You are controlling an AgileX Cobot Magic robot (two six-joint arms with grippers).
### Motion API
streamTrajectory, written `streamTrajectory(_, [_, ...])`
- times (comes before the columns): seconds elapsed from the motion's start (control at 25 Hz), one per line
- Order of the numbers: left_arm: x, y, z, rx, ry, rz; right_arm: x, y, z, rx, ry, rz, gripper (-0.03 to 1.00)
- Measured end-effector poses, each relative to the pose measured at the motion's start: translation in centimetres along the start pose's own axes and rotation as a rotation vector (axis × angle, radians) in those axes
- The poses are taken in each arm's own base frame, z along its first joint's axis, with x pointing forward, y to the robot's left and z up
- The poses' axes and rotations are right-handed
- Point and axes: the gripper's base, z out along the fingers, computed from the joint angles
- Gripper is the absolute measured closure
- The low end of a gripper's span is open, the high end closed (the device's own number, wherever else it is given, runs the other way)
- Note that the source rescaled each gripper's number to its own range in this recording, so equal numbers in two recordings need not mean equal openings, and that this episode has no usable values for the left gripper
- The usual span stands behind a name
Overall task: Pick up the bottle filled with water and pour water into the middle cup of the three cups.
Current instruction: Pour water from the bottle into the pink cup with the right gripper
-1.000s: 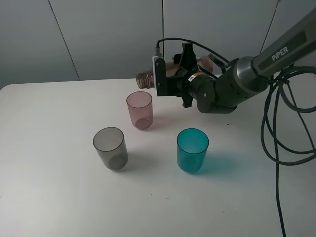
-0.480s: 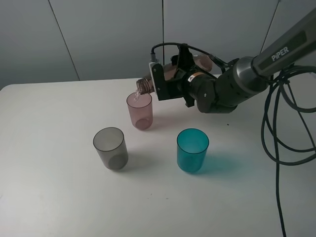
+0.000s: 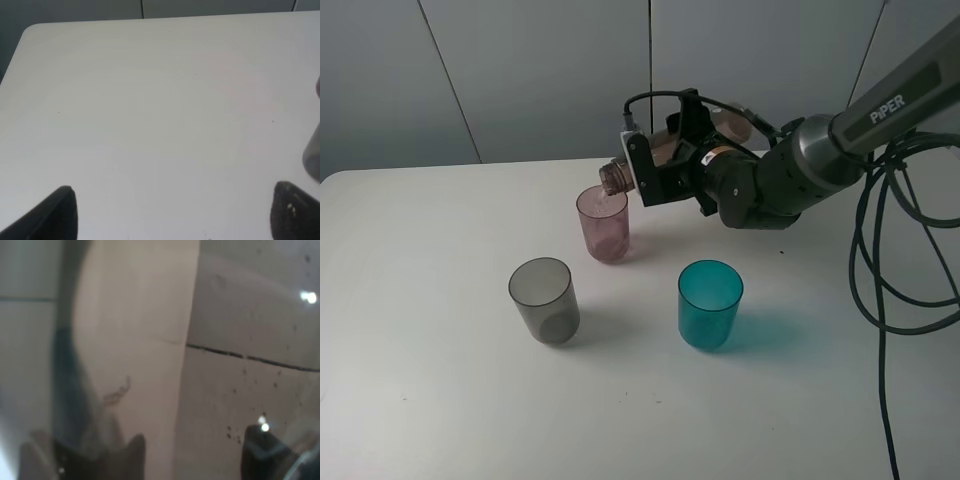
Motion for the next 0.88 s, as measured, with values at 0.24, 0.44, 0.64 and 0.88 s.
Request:
streamTrajectory(0.24, [0.0,0.0,0.0,0.0,0.0,0.0,0.03,-0.02,0.0,0.003,0.004,-0.027,0.95])
streamTrajectory(0.44, [0.0,0.0,0.0,0.0,0.0,0.0,0.09,-0.16,0.0,0.017,0.01,-0.065,0.95])
streamTrajectory(0.64, [0.0,0.0,0.0,0.0,0.0,0.0,0.2,-0.42,-0.01,0.045,0.023,-0.081,0.95])
streamTrajectory(0.88, [0.0,0.0,0.0,0.0,0.0,0.0,0.24,-0.57,-0.01,0.059,0.03,-0.127,0.95])
